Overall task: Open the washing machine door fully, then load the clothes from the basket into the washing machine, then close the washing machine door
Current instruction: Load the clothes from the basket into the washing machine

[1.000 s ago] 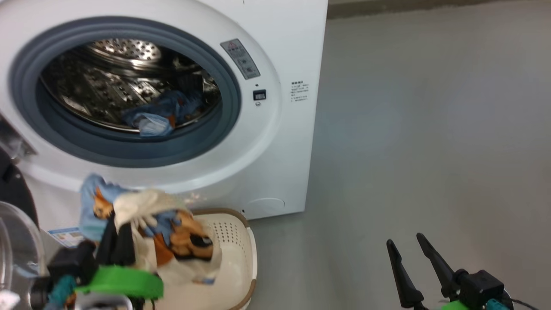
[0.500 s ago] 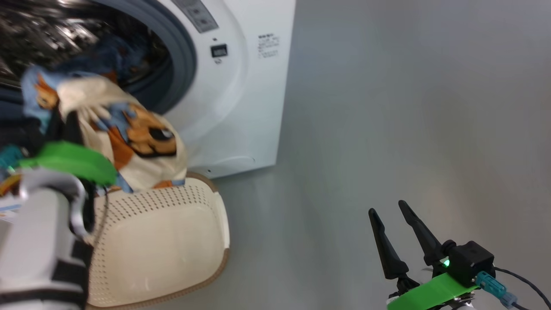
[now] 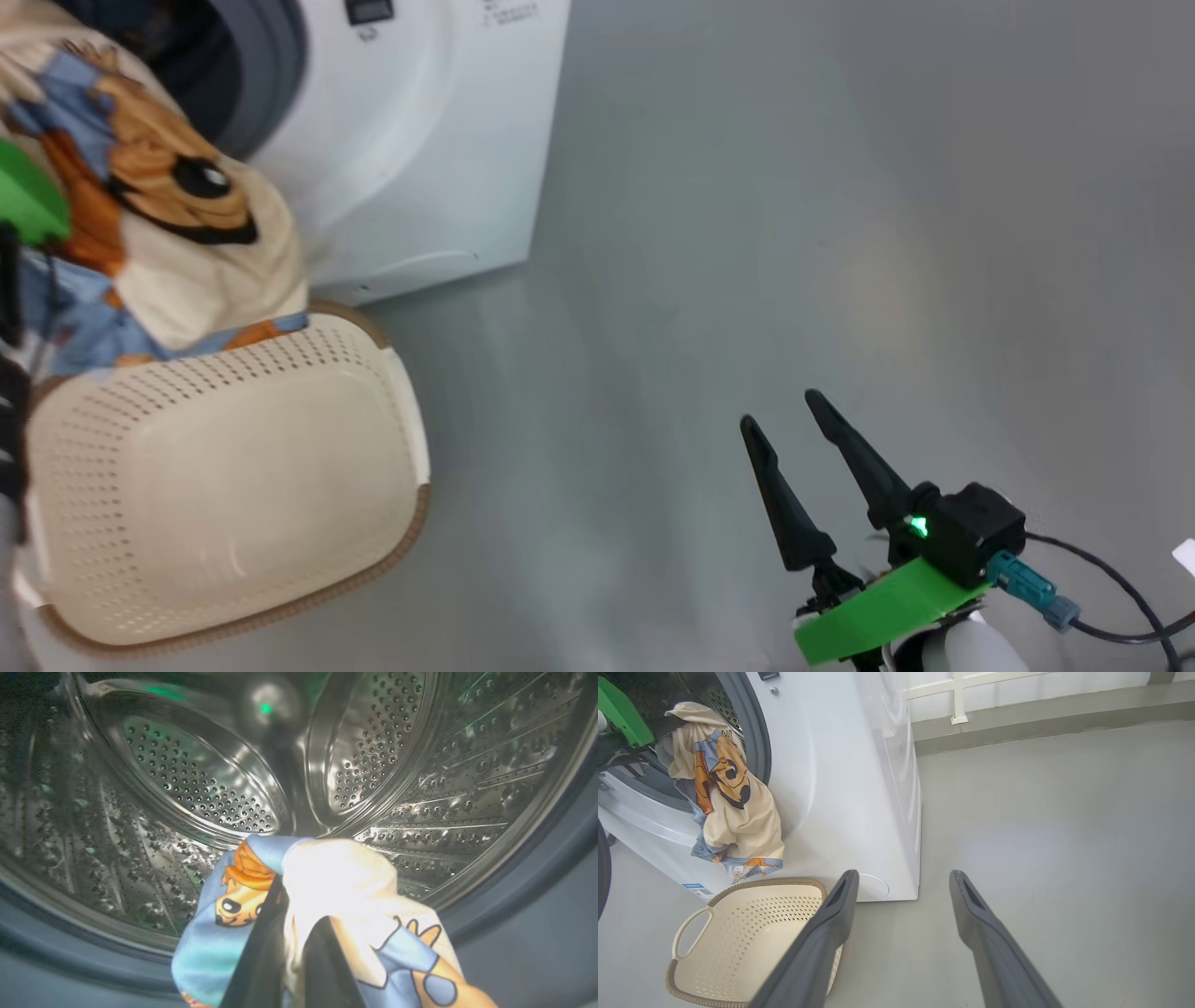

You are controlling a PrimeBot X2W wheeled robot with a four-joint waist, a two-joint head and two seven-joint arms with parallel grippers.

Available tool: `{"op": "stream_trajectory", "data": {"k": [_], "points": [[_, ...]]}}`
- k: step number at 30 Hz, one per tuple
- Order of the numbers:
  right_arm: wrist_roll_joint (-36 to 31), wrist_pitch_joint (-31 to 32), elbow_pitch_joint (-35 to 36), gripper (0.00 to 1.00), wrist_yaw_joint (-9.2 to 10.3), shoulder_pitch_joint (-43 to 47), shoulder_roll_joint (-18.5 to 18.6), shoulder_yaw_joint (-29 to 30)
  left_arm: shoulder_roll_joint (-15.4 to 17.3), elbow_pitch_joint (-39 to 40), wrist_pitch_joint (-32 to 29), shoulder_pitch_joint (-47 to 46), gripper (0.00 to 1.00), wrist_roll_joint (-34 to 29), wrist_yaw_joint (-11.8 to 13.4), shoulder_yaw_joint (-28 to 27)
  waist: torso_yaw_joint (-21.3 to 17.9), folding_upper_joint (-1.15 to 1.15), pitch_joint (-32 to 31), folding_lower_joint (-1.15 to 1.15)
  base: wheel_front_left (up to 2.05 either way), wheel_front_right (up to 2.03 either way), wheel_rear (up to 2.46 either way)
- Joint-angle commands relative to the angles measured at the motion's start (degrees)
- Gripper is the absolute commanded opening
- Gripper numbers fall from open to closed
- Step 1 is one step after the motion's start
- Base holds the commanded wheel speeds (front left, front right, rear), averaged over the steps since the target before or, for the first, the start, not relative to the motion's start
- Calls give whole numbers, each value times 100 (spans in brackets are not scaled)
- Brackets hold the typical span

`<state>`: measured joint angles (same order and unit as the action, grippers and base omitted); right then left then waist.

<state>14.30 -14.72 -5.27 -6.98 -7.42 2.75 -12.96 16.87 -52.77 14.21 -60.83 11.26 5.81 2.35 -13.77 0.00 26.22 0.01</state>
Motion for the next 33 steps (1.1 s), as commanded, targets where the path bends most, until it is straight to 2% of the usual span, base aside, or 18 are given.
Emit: {"op": "stream_trajectory", "data": {"k": [1,10,15,18,24,25,26,27,28,29,33], "points": [[79,-28,175,100,-51,-60,13,-176,314,43,64,-268,0,-67,-26,-55,-290,0,384,-1,0,0,0],[88,-28,321,100,-51,-29,13,-311,606,-762,31,-1545,0,257,-128,-323,-446,0,948,-1,0,0,0],[61,-28,402,100,-51,-38,13,-252,747,-510,72,-2207,0,508,15,-688,-440,0,1223,-1,0,0,0],[53,-28,421,100,-51,-82,13,-236,718,-197,76,-2208,0,467,67,-783,-413,0,1286,-1,0,0,0],[54,-28,377,100,-51,-155,13,-313,571,-540,77,-2006,0,274,46,-624,-345,0,1242,-1,0,0,0],[58,-28,372,100,-51,-163,13,-318,572,-588,78,-2003,3,228,64,-588,-337,0,1231,-1,0,0,0],[59,-28,363,100,-51,-169,13,-318,553,-681,78,-1995,28,212,79,-569,-327,0,1215,-1,0,0,0],[58,-28,352,100,-51,-171,13,-318,529,-768,78,-2003,47,208,70,-552,-319,0,1198,-1,0,0,0],[56,-28,341,100,-51,-171,13,-315,522,-790,78,-2017,80,185,79,-530,-309,0,1180,-1,0,0,0],[53,-28,328,100,-51,-166,13,-307,505,-819,78,-2013,100,173,92,-520,-297,0,1154,-1,0,0,0],[48,-28,289,100,-51,-155,13,-280,404,-1025,78,-1974,100,254,108,-569,-271,0,1053,-1,0,0,0]]}}
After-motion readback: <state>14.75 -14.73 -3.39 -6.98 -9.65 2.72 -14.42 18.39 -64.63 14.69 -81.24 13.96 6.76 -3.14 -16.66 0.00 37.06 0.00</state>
